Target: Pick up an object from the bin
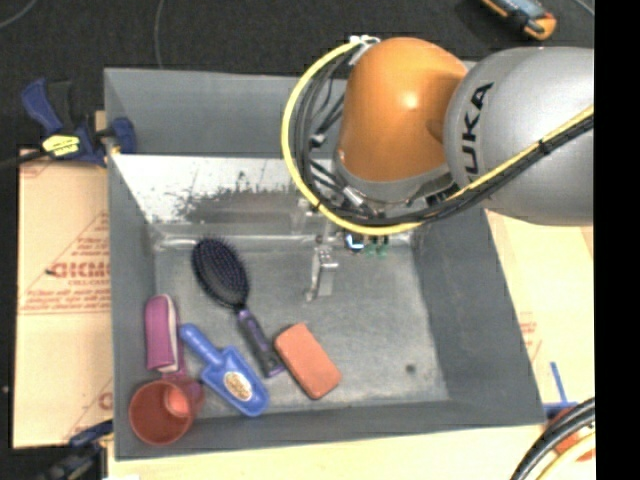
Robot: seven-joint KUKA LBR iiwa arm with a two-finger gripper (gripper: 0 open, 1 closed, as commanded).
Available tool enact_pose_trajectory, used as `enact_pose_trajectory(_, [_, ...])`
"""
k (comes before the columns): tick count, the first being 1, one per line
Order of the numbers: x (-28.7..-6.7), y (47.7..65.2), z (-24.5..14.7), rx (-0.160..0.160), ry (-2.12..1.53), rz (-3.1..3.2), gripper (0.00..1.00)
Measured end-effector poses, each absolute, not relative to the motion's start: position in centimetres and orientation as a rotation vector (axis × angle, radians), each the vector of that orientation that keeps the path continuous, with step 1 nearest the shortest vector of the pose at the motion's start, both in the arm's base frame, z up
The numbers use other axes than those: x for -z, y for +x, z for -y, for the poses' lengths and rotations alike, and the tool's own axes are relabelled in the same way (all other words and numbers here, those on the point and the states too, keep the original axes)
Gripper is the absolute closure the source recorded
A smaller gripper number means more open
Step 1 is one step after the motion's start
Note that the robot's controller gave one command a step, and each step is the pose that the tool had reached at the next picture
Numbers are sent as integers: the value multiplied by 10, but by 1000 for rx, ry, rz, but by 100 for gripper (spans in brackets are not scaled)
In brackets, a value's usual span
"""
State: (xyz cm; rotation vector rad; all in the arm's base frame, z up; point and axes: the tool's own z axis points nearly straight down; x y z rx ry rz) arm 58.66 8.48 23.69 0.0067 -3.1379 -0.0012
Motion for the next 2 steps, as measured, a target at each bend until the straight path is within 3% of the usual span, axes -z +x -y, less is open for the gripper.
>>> enact_pose_trajectory(1, [-241,588,-84,2,1,3146,0])
enact_pose_trajectory(2, [-160,582,-142,4,-628,3080,0])
